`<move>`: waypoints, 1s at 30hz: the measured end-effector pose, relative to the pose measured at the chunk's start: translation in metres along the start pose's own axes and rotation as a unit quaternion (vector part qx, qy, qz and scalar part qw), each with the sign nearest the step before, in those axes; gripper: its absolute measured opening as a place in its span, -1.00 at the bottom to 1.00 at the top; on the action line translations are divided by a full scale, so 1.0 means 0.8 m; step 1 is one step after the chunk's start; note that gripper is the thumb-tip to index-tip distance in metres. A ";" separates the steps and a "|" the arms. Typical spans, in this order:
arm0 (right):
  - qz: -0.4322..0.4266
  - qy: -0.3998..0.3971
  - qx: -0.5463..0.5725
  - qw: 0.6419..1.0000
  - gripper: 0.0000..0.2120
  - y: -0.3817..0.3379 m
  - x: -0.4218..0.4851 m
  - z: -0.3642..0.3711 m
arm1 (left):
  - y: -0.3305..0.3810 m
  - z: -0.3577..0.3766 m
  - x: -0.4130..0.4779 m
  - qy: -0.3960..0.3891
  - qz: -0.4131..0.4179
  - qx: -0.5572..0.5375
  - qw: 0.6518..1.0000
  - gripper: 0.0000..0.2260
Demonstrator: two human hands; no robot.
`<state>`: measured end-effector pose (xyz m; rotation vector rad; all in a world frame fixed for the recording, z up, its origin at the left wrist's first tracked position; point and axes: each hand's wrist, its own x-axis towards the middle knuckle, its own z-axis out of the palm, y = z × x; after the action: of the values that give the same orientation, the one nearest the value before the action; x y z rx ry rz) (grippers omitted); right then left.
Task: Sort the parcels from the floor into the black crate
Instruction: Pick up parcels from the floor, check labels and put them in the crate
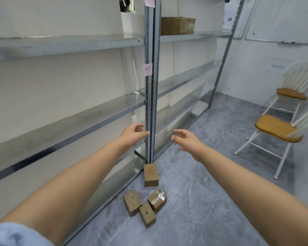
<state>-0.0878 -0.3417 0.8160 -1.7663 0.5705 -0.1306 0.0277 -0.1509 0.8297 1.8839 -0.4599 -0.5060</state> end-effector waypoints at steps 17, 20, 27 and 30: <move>0.023 -0.097 -0.065 0.993 -0.57 -0.008 0.305 -0.002 | -0.051 -0.003 0.263 0.049 -0.093 -0.063 0.992 -0.56; 0.012 -0.161 -0.096 0.982 -0.55 -0.001 0.356 0.022 | -0.082 -0.012 0.274 0.118 -0.138 -0.074 0.981 -0.57; 0.045 -0.293 -0.114 0.948 -0.56 0.042 0.443 0.103 | -0.147 -0.015 0.266 0.264 -0.228 -0.120 0.929 -0.57; 0.065 -0.325 -0.119 0.936 -0.56 0.086 0.461 0.139 | -0.200 -0.008 0.270 0.278 -0.261 -0.118 0.917 -0.57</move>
<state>0.2554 -0.4178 0.6439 -1.8584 0.2176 0.6226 0.2239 -0.2063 0.6545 1.8002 0.4763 -0.3215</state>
